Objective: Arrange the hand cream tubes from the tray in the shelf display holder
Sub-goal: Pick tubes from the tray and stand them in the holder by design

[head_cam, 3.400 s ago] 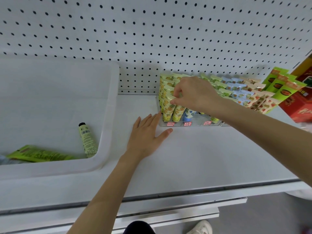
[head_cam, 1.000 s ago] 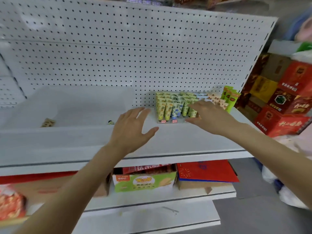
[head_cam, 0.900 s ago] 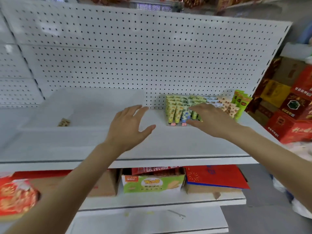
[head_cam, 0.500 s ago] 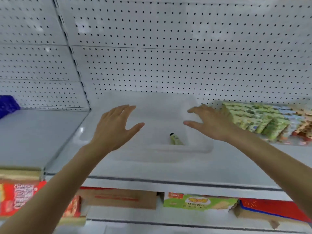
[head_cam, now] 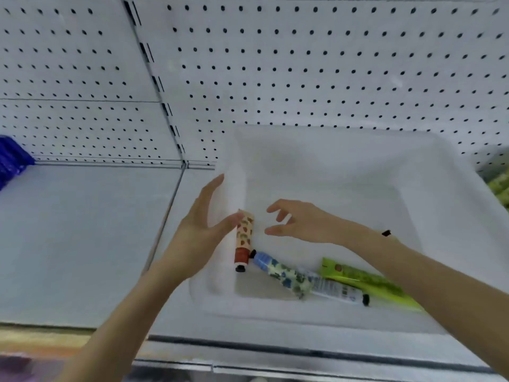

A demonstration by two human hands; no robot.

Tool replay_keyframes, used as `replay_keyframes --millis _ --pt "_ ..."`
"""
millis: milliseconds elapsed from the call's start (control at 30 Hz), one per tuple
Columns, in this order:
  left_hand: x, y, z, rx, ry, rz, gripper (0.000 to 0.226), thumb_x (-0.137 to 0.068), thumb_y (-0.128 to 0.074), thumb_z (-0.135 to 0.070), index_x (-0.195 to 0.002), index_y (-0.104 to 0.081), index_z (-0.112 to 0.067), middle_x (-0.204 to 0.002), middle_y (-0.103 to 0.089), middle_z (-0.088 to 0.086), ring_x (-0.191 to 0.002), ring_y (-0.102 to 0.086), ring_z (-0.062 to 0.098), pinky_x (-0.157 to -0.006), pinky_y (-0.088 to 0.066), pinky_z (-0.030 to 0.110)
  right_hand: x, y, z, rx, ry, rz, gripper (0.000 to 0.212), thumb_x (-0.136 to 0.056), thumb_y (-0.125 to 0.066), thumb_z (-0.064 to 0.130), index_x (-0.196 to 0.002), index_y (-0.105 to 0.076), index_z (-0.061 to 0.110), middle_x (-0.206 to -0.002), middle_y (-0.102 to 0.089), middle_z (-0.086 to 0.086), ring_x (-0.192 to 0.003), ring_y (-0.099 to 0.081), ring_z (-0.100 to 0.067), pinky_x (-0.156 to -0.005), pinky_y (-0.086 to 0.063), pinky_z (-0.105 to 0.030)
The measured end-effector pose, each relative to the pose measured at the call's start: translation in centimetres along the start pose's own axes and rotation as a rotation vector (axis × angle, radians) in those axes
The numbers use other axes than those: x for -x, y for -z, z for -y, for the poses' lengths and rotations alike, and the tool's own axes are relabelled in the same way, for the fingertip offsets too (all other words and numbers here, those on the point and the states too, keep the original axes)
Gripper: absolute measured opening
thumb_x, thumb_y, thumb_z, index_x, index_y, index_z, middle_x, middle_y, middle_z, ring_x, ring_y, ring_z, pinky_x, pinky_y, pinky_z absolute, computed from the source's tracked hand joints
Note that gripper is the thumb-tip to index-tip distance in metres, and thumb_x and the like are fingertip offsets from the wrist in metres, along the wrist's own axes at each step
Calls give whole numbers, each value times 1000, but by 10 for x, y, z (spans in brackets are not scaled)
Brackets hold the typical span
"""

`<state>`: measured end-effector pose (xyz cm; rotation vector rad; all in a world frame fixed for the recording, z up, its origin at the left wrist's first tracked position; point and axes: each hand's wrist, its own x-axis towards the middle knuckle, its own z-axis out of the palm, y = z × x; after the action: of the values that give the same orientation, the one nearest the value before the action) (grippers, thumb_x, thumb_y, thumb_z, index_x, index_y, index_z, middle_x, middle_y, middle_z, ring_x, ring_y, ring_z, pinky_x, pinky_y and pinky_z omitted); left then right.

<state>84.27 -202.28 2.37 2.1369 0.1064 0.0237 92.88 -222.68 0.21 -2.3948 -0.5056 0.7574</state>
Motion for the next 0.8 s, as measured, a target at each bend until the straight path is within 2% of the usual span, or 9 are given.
replay_keyframes --millis 67,133,233,367,467,567,633,733,800 --pt "1 -1 2 81 21 11 70 -83 -63 -51 -142 -25 -51 -130 -36 -38 -112 -40 -14 -83 -31 -1 -16 -6 5 -2 11 24 58 -84 -63 46 -134 -43 25 -110 -50 5 -95 -52 -12 -82 -40 -23" --pt "1 -1 4 137 38 24 67 -86 -62 -41 -141 -25 -53 -124 -33 -46 -104 -35 -30 -76 -31 -8 -31 -10 10 -16 24 17 57 -84 -66 44 -133 -44 23 -107 -53 3 -90 -54 -13 -78 -42 -23" --pt "0 -2 5 203 65 44 66 -87 -62 -37 -140 -27 -55 -126 -31 -49 -103 -29 -38 -79 -32 -8 -47 -15 15 -61 37 30 51 -80 -71 41 -123 -52 20 -96 -57 4 -87 -57 -14 -71 -44 -20" --pt "2 -1 -1 257 103 51 68 -80 -60 -47 -140 -28 -55 -131 -30 -47 -107 -26 -39 -80 -28 -11 -53 -22 19 -99 61 36 45 -72 -80 35 -106 -57 17 -94 -56 3 -84 -53 -12 -69 -42 -19" --pt "2 0 -5 266 105 39 67 -77 -57 -52 -138 -29 -57 -132 -33 -46 -115 -29 -33 -86 -30 -5 -50 -20 18 -131 65 59 40 -68 -83 33 -93 -55 19 -88 -52 5 -77 -50 -9 -67 -43 -19" --pt "3 0 -6 222 123 27 63 -78 -52 -57 -137 -30 -58 -141 -36 -35 -131 -34 -9 -99 -29 13 -41 -11 16 -279 46 96 35 -67 -84 22 -85 -55 16 -88 -54 -1 -71 -54 -12 -60 -51 -20" --pt "3 -1 -9 142 120 -43 60 -78 -49 -59 -137 -36 -54 -145 -36 -25 -134 -33 0 -104 -29 22 -32 -4 13 -370 54 94 31 -70 -83 15 -82 -55 11 -89 -56 -6 -69 -58 -14 -61 -54 -21" --pt "-1 -2 -24 38 27 -202 48 -87 -52 -54 -133 -49 -39 -151 -32 -14 -135 -33 4 -106 -31 26 -15 10 6 -441 69 44 25 -74 -79 12 -77 -55 7 -91 -64 -9 -64 -64 -10 -60 -54 -20" --pt "-4 -4 -37 27 -74 -235 44 -89 -52 -53 -130 -54 -36 -148 -37 -12 -135 -35 3 -107 -29 24 -2 19 1 -459 57 -18 24 -78 -77 14 -75 -55 4 -85 -69 -9 -56 -63 -11 -52 -52 -21"
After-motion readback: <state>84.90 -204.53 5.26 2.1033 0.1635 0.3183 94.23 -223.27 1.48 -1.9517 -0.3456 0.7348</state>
